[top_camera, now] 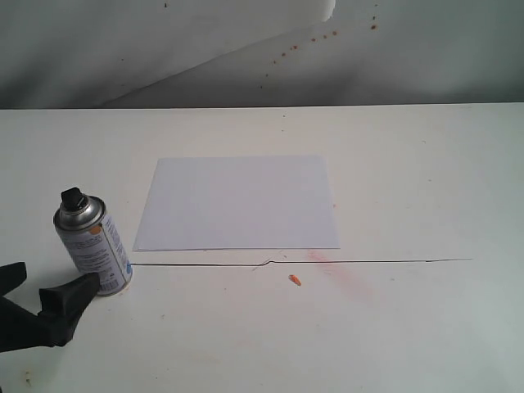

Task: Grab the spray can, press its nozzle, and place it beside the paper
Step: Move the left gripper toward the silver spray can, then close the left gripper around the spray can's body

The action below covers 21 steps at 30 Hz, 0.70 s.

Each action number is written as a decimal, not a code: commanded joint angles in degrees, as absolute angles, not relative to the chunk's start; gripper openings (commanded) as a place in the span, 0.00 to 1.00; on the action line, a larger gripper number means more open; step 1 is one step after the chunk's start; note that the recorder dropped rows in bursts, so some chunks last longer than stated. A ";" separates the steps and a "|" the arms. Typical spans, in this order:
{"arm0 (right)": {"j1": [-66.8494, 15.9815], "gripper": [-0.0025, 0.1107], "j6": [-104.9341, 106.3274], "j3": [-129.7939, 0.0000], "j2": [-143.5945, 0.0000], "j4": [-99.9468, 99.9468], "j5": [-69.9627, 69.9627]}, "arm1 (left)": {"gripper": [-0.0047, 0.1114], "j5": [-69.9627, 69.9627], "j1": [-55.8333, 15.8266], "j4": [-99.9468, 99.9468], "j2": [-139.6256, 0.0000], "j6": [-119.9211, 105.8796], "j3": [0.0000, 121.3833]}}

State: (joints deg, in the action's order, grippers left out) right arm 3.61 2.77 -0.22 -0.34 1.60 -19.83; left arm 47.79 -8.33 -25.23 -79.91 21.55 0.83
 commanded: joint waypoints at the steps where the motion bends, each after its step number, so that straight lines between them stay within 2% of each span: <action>1: 4.03 0.02 2.77 0.00 0.00 0.89 -19.54 | 0.94 50.08 -8.71 -23.89 -83.08 19.89 1.04; 8: 4.03 0.02 2.77 0.00 0.00 0.89 -19.54 | 0.94 56.87 -8.71 -22.34 -87.40 17.55 1.14; 21: 4.03 0.02 2.77 0.00 0.00 0.89 -19.54 | 0.94 57.36 -8.71 -24.00 -92.69 17.57 5.43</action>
